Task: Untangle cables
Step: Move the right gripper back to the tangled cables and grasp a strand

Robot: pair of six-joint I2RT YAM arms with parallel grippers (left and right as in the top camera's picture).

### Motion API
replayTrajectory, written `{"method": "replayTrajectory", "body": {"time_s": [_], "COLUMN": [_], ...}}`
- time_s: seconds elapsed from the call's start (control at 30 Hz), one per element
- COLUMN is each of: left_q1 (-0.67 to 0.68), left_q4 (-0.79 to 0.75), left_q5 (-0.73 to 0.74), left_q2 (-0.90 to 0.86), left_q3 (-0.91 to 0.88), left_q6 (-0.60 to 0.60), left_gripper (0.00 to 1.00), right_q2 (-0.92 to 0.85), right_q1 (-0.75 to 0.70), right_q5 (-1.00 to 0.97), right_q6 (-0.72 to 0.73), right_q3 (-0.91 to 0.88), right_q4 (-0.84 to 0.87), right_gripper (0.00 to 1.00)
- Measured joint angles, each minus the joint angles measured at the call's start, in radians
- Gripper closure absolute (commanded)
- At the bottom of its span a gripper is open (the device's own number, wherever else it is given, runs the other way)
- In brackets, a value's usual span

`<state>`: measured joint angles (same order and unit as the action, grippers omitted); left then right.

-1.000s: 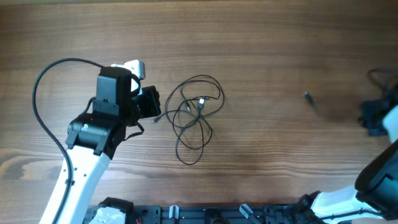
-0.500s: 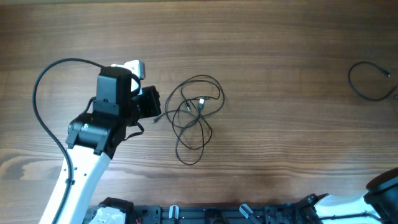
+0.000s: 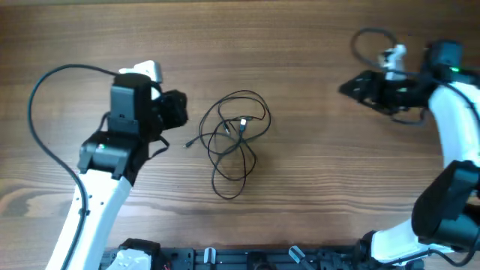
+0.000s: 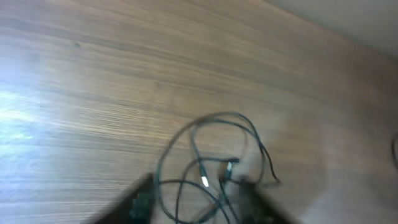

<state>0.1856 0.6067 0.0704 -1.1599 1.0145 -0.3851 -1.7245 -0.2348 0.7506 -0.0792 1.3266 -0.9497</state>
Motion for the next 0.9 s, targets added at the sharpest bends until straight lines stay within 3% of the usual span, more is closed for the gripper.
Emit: {"method": "replayTrajectory", "body": {"time_s": [0.13, 0.33, 0.57, 0.73, 0.8, 0.9], "left_q1": [-0.172, -0.383, -0.39, -0.39, -0.39, -0.39], "left_q4": [0.031, 0.045, 0.053, 0.067, 0.071, 0.082], "left_q5": [-0.021, 0.019, 0.058, 0.058, 0.059, 0.058], "left_q2": [0.0, 0.0, -0.001, -0.001, -0.001, -0.001], "left_q3": [0.0, 0.0, 0.0, 0.0, 0.0, 0.0], "left_q6": [-0.069, -0.056, -0.031, -0.027, -0.027, -0.027], "left_gripper": [0.2, 0.14, 0.1, 0.09, 0.09, 0.1], "right_q2": [0.0, 0.0, -0.026, -0.174, -0.206, -0.206], "right_q1": [0.352, 0.638, 0.806, 0.816, 0.816, 0.816], "right_q5": [-0.083, -0.222, -0.228, -0.23, -0.232, -0.234], "right_q6": [-0.124, -0.154, -0.135, -0.152, -0.154, -0.039], "right_q3": [0.0, 0.0, 0.0, 0.0, 0.0, -0.003], "right_q4": [-0.005, 0.153, 0.208, 0.229, 0.276, 0.472], "right_gripper": [0.0, 0.0, 0.05, 0.03, 0.03, 0.04]}}
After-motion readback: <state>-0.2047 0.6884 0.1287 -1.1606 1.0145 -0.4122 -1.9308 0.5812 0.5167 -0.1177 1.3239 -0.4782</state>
